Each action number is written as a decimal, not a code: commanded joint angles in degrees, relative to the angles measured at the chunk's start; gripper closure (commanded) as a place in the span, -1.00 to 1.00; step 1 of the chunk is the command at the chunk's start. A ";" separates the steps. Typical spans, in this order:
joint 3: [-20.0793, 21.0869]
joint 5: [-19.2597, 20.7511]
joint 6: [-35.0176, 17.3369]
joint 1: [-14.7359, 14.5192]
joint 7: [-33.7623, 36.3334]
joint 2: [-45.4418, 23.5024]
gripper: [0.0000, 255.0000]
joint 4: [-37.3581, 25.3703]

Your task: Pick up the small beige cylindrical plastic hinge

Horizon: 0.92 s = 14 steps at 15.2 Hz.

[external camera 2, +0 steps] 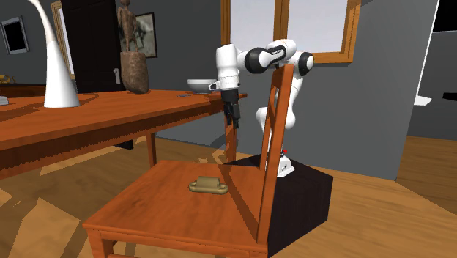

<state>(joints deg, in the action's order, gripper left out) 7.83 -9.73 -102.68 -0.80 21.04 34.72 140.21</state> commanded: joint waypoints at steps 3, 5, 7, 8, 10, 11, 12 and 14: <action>4.22 -0.82 -7.15 0.33 6.97 -6.75 -1.00 -0.96; 6.20 -0.63 -10.48 0.56 10.60 -10.70 -1.00 -2.13; 7.99 0.06 -13.62 0.81 14.39 -14.90 -1.00 -3.67; 8.80 0.59 -15.11 0.93 16.35 -17.08 -1.00 -4.58; 10.51 1.97 -17.85 1.41 20.35 -21.56 -1.00 -6.66; 11.21 2.89 -19.10 1.57 22.44 -23.87 -1.00 -7.82; 11.79 3.93 -20.27 1.66 24.58 -26.21 -1.00 -9.08; 12.74 6.37 -22.31 1.73 28.97 -30.98 -1.00 -11.85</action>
<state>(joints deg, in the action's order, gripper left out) 19.35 -5.13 -123.91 1.14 47.66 7.39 129.93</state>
